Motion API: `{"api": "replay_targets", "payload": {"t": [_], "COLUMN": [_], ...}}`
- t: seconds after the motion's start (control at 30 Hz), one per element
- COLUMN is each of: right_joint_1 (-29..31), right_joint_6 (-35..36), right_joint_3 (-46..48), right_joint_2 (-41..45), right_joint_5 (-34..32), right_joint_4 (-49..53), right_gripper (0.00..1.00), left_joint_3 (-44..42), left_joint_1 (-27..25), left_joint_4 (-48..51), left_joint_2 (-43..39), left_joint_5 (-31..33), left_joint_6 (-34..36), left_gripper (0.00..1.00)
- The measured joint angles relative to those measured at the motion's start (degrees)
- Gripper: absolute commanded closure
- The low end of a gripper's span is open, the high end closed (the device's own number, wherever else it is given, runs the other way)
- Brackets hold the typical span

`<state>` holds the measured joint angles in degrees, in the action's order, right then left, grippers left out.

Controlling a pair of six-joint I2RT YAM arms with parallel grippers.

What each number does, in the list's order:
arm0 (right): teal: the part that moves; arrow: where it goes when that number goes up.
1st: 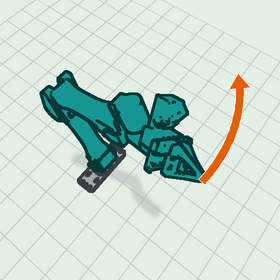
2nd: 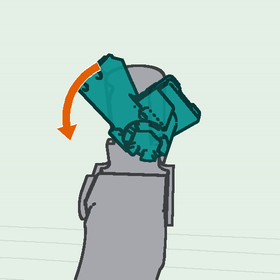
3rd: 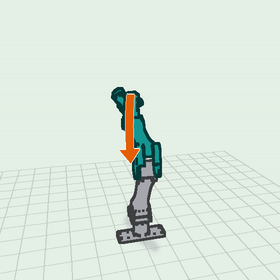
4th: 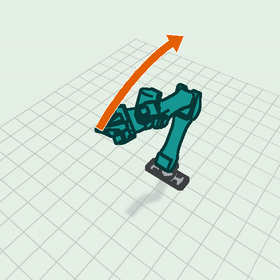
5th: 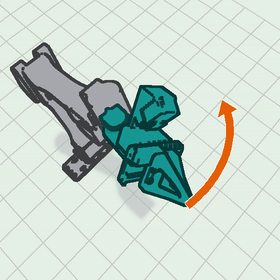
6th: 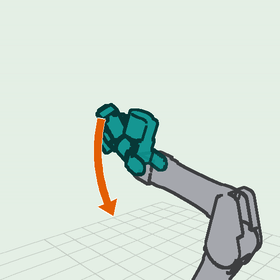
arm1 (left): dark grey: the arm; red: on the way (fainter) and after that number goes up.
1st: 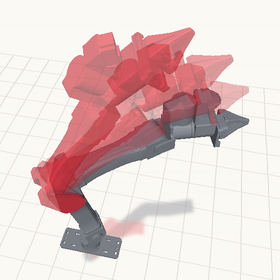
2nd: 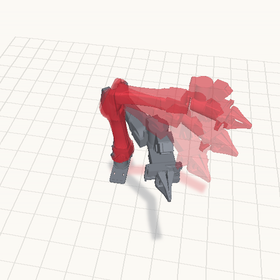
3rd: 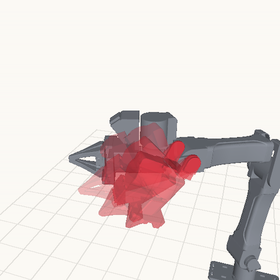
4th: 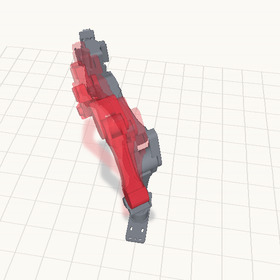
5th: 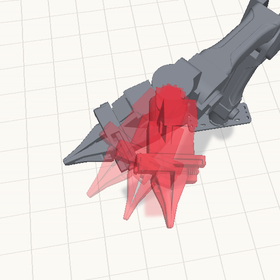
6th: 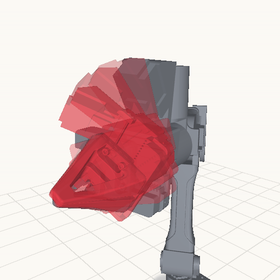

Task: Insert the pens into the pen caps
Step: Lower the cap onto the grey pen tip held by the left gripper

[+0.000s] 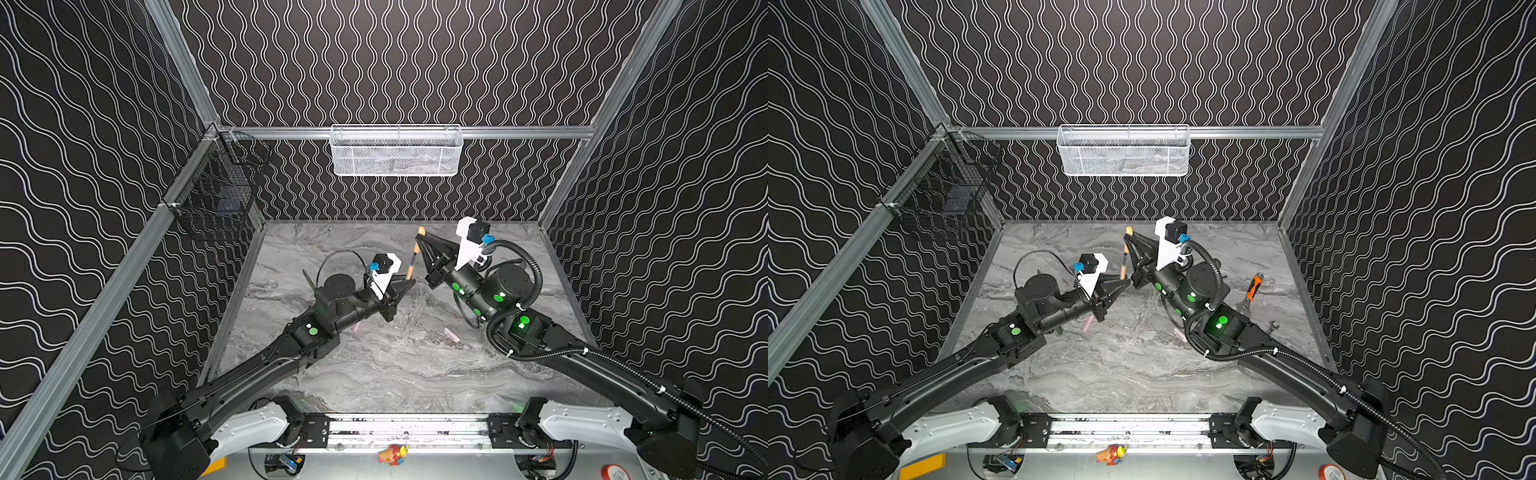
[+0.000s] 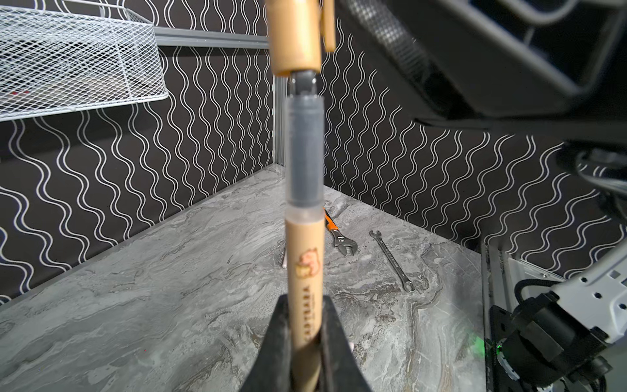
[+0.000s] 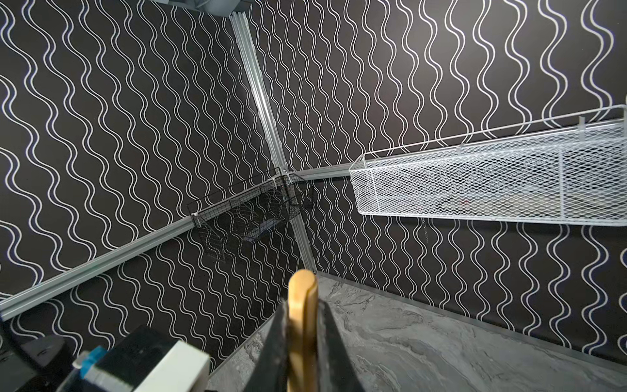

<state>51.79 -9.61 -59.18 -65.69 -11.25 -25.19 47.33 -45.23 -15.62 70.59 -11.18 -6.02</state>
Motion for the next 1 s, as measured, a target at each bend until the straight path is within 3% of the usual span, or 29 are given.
{"api": "replay_targets", "payload": {"t": [1.0], "right_joint_1": [0.2], "right_joint_6": [-2.6], "right_joint_3": [3.9], "right_joint_2": [0.7], "right_joint_5": [0.5], "right_joint_4": [-4.2], "right_gripper": [0.91], "left_joint_3": [-0.9], "left_joint_1": [-0.2], "left_joint_4": [0.7], "left_joint_2": [-1.1], "left_joint_5": [0.4], "left_joint_6": [-0.1], "left_gripper": [1.0]}}
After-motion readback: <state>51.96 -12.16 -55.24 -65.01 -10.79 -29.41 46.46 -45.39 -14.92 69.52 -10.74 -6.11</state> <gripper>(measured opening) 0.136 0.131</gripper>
